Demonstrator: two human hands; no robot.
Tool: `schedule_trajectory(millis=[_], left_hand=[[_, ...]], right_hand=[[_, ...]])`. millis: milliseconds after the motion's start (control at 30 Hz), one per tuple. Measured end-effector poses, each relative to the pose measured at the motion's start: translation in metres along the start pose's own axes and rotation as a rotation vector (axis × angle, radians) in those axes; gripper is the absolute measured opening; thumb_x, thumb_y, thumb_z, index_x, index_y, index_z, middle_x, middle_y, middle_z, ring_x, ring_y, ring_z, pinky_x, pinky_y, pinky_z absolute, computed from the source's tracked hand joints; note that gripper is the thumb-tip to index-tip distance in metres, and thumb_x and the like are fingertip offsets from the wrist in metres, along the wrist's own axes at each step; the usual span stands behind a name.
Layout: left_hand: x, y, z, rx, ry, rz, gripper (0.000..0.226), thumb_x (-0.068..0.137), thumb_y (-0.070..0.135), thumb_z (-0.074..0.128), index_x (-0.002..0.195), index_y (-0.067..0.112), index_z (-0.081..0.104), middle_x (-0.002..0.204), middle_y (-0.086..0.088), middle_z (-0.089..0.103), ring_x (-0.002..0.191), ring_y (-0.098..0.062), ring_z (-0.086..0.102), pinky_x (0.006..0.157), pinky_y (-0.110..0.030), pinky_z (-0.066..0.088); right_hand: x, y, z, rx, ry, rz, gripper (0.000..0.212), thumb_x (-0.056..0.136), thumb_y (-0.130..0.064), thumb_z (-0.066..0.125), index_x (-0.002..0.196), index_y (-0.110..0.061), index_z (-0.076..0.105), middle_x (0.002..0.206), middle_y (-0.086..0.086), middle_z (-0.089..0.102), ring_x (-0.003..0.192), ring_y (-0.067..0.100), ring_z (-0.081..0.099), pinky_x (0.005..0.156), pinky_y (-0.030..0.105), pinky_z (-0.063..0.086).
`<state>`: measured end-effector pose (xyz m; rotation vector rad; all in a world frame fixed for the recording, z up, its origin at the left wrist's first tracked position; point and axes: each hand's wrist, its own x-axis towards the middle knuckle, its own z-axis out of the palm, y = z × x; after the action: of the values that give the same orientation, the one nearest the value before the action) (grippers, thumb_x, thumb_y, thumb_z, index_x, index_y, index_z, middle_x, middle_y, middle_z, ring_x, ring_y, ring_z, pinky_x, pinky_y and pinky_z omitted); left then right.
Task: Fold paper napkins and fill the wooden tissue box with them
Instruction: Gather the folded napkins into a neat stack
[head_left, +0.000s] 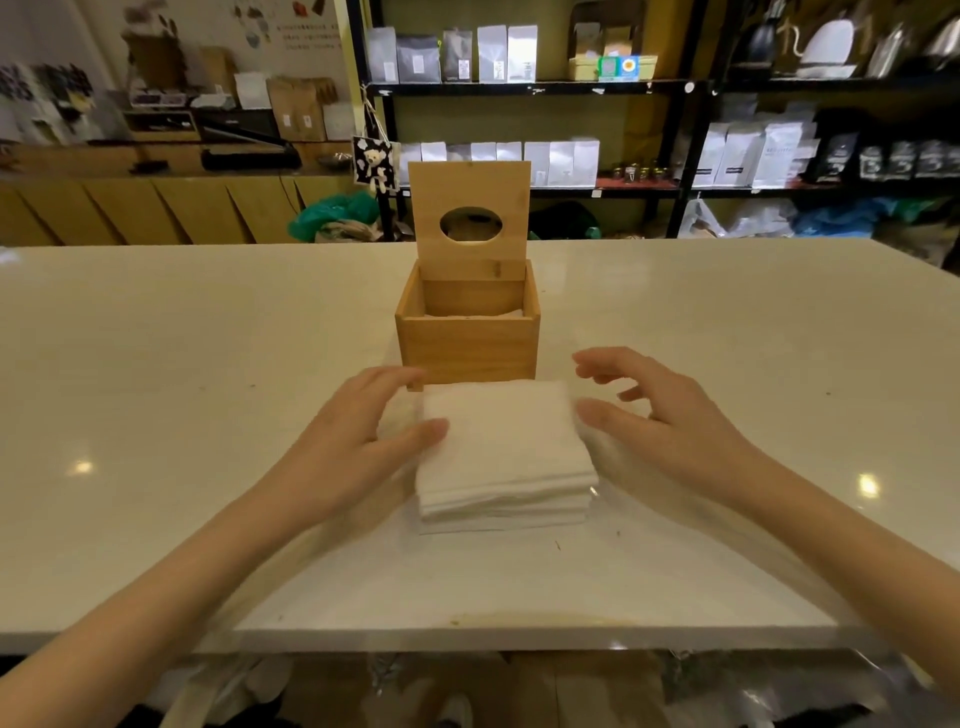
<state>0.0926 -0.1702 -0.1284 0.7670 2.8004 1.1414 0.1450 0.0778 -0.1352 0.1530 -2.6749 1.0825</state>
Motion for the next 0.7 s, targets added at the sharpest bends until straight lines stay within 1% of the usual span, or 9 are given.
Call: schedule_trajectory(millis=[67,133,167,233,333,400,500,600,700], left_hand=[[0.008,0.003,-0.001,-0.159,-0.179,-0.152,0.056,0.064,0.060,0.047,0.118,0.043,0.042,0.123,0.018,0.045,0.115,-0.010,0.046,0.099,-0.031,0.036],[0.015,0.004,-0.004,-0.236,-0.291,-0.201,0.059,0.060,0.058,0.051,0.116,0.042,0.043,0.123,0.014,0.052,0.115,-0.013,0.050,0.097,-0.030,0.039],[0.019,0.004,-0.006,-0.226,-0.343,-0.200,0.061,0.060,0.055,0.054,0.118,0.039,0.045,0.122,0.014,0.054,0.112,-0.012,0.052,0.095,-0.028,0.041],[0.026,0.006,-0.010,-0.167,-0.435,-0.187,0.051,0.067,0.047,0.060,0.115,0.037,0.045,0.112,0.020,0.055,0.103,-0.003,0.053,0.082,-0.016,0.042],[0.037,0.010,-0.013,-0.059,-0.541,-0.192,0.039,0.077,0.033,0.066,0.111,0.036,0.046,0.101,0.025,0.053,0.092,0.004,0.051,0.067,-0.006,0.037],[0.044,0.013,-0.014,0.007,-0.581,-0.186,0.038,0.075,0.031,0.069,0.108,0.034,0.050,0.101,0.020,0.055,0.093,0.000,0.052,0.071,-0.010,0.039],[0.054,0.020,-0.016,0.081,-0.647,-0.192,0.035,0.072,0.029,0.072,0.103,0.029,0.056,0.103,0.013,0.060,0.095,-0.006,0.055,0.076,-0.014,0.044],[0.062,0.024,-0.015,0.146,-0.686,-0.218,0.044,0.068,0.030,0.076,0.108,0.022,0.062,0.110,0.005,0.065,0.101,-0.011,0.058,0.084,-0.022,0.047],[0.067,0.025,-0.014,0.187,-0.727,-0.239,0.045,0.066,0.031,0.078,0.107,0.019,0.065,0.111,0.003,0.067,0.103,-0.015,0.060,0.090,-0.027,0.049]], right_hand=[[0.005,-0.001,0.003,0.089,-0.108,0.099,0.045,0.087,-0.031,0.056,0.131,-0.028,0.044,0.119,-0.012,0.052,0.109,0.008,0.048,0.088,0.022,0.041],[0.011,-0.005,0.004,0.167,-0.188,0.177,0.047,0.087,-0.035,0.056,0.132,-0.030,0.042,0.109,-0.016,0.050,0.100,0.005,0.050,0.077,0.015,0.039],[0.015,-0.006,0.004,0.176,-0.228,0.197,0.047,0.086,-0.037,0.056,0.131,-0.031,0.042,0.104,-0.019,0.049,0.096,0.001,0.050,0.073,0.013,0.038],[0.021,-0.009,0.002,0.125,-0.337,0.198,0.048,0.082,-0.039,0.060,0.127,-0.033,0.043,0.102,-0.020,0.050,0.092,0.000,0.052,0.070,0.014,0.039],[0.032,-0.015,-0.004,0.005,-0.494,0.185,0.047,0.076,-0.039,0.068,0.117,-0.032,0.047,0.106,-0.015,0.056,0.094,0.004,0.055,0.075,0.018,0.045],[0.040,-0.020,-0.007,-0.032,-0.574,0.199,0.045,0.074,-0.037,0.071,0.112,-0.030,0.050,0.107,-0.012,0.059,0.095,0.007,0.057,0.080,0.020,0.048],[0.051,-0.025,-0.008,-0.063,-0.685,0.230,0.033,0.072,-0.035,0.073,0.099,-0.027,0.058,0.102,-0.009,0.064,0.093,0.009,0.061,0.075,0.022,0.049],[0.059,-0.029,-0.006,-0.127,-0.742,0.244,0.041,0.069,-0.033,0.076,0.104,-0.016,0.063,0.111,0.008,0.066,0.104,0.029,0.061,0.089,0.041,0.050],[0.064,-0.030,-0.006,-0.139,-0.787,0.255,0.040,0.069,-0.030,0.076,0.102,-0.011,0.067,0.112,0.012,0.067,0.107,0.031,0.060,0.092,0.042,0.048]])
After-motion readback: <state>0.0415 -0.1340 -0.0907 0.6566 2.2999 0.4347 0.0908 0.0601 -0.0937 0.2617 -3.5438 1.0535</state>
